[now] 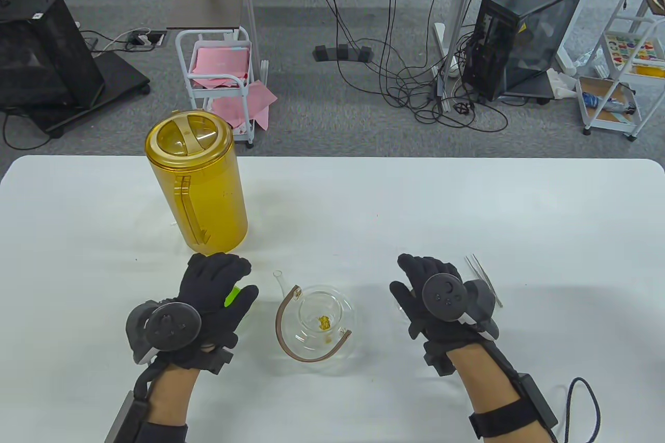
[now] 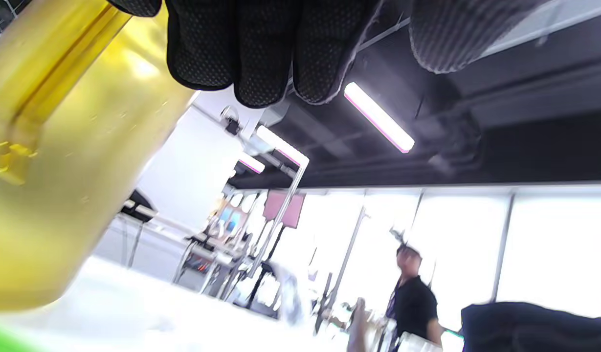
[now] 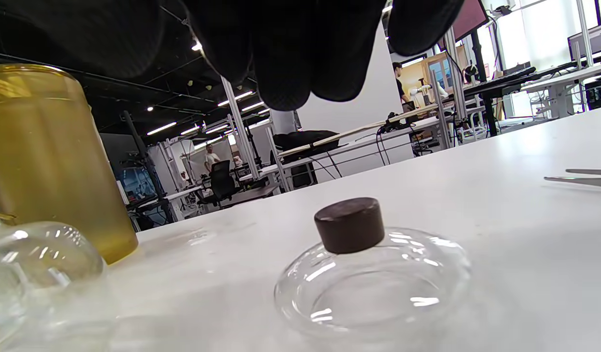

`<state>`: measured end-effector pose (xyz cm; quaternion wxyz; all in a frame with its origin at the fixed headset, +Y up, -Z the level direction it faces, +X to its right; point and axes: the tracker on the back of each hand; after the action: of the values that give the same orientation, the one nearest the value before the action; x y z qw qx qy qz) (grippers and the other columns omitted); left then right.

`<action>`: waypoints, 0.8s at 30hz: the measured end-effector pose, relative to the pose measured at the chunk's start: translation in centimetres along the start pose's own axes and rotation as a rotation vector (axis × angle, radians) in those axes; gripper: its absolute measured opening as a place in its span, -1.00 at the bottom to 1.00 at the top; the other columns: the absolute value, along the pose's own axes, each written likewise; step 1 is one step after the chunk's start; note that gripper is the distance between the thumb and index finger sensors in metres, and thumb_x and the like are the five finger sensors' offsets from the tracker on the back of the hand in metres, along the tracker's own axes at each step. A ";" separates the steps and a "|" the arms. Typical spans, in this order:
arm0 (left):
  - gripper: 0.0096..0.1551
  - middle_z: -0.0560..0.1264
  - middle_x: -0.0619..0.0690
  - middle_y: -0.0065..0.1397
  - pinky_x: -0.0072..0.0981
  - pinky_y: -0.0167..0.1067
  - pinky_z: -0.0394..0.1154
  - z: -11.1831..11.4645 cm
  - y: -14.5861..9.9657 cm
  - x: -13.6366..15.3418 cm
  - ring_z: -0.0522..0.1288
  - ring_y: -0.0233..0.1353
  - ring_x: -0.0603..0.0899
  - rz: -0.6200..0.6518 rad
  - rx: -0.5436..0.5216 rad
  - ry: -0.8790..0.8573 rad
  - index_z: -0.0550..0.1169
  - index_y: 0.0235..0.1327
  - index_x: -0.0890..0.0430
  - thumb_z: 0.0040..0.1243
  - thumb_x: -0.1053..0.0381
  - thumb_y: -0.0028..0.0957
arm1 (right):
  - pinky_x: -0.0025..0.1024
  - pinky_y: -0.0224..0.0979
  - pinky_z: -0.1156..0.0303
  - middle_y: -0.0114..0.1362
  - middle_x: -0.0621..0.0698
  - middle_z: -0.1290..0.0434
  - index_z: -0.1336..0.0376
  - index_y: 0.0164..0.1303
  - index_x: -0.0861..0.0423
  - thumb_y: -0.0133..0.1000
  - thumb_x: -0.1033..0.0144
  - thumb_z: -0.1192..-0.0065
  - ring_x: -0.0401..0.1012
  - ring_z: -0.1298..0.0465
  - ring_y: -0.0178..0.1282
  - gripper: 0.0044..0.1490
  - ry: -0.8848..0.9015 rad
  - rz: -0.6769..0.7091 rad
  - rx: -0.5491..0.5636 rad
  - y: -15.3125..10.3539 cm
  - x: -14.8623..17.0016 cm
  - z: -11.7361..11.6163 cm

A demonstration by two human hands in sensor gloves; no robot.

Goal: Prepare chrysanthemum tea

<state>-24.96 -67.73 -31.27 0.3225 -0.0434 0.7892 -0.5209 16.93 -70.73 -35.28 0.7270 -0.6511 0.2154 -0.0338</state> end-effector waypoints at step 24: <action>-0.24 0.42 0.16 0.63 0.41 0.53 0.00 2.7 0.2 0.3 0.29 0.61 0.43 -0.069 0.110 -0.046 0.45 0.53 0.02 0.12 -0.40 0.20 | 0.31 0.63 -0.06 0.74 -0.02 -0.14 -0.03 0.73 -0.17 0.26 -0.14 -0.06 0.10 -0.18 0.78 -0.20 0.033 -0.201 0.113 -0.1 4.6 3.0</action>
<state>-23.70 -69.89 -32.25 0.3246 -0.0646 0.7496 -0.5733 22.18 -69.51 -36.21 0.7518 -0.6269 0.1585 -0.1293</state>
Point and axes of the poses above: the tracker on the back of each hand, its own x axis roughly to the little-finger side, its own y axis roughly from the wrist to the fingertips, z = x × y
